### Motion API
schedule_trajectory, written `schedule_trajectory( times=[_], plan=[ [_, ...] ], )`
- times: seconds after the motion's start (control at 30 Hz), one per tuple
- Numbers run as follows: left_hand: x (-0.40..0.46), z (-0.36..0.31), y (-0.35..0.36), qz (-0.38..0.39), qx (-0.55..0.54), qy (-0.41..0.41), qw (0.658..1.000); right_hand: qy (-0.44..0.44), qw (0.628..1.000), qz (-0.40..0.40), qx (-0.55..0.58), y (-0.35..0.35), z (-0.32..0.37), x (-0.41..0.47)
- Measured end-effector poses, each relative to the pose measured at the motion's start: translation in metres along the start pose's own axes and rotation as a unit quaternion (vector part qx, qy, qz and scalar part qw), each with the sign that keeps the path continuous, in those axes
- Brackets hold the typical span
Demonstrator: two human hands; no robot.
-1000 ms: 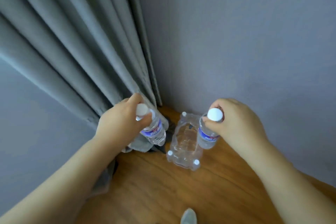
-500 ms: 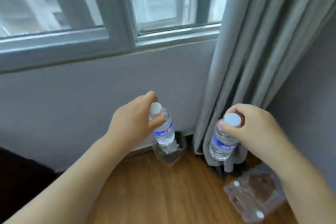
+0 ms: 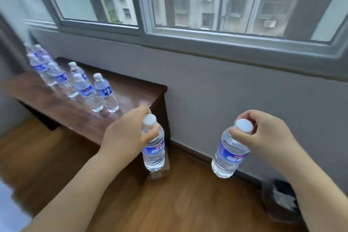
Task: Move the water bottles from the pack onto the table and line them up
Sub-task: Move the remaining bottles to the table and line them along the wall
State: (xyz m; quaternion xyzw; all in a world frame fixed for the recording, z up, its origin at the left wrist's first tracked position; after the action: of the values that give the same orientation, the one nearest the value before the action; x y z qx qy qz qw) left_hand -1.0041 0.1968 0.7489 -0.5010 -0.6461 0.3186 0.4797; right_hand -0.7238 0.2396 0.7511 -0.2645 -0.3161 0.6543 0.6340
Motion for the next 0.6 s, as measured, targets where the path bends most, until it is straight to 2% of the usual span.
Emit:
schedule_trajectory(
  times=[0.23, 0.43, 0.6],
  plan=[
    [-0.026, 0.128, -0.049, -0.092, 0.029, -0.219, 0.971, -0.180, 0.977, 0.117, 0.010, 0.103, 0.124, 0.076],
    [-0.038, 0.211, -0.079, -0.173, 0.067, -0.341, 0.922, -0.275, 0.948, 0.160, 0.021, 0.184, 0.222, 0.122],
    [-0.048, 0.287, -0.102, -0.191, 0.084, -0.409, 0.889, -0.318, 0.928, 0.193, 0.037, 0.255, 0.296, 0.141]
  ],
)
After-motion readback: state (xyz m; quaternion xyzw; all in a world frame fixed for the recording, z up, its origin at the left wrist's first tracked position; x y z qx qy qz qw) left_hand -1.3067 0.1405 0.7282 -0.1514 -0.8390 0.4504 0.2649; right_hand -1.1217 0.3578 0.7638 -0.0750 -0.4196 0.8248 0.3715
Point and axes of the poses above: each hand's wrist, its own x-axis towards the middle knuckle, its own y-axis out of the palm, z = x × y, the point moved 1 cm from there along x, towards the middle knuckle, and after that the axes turned 4 degrees about y, right-handed, at the moved point
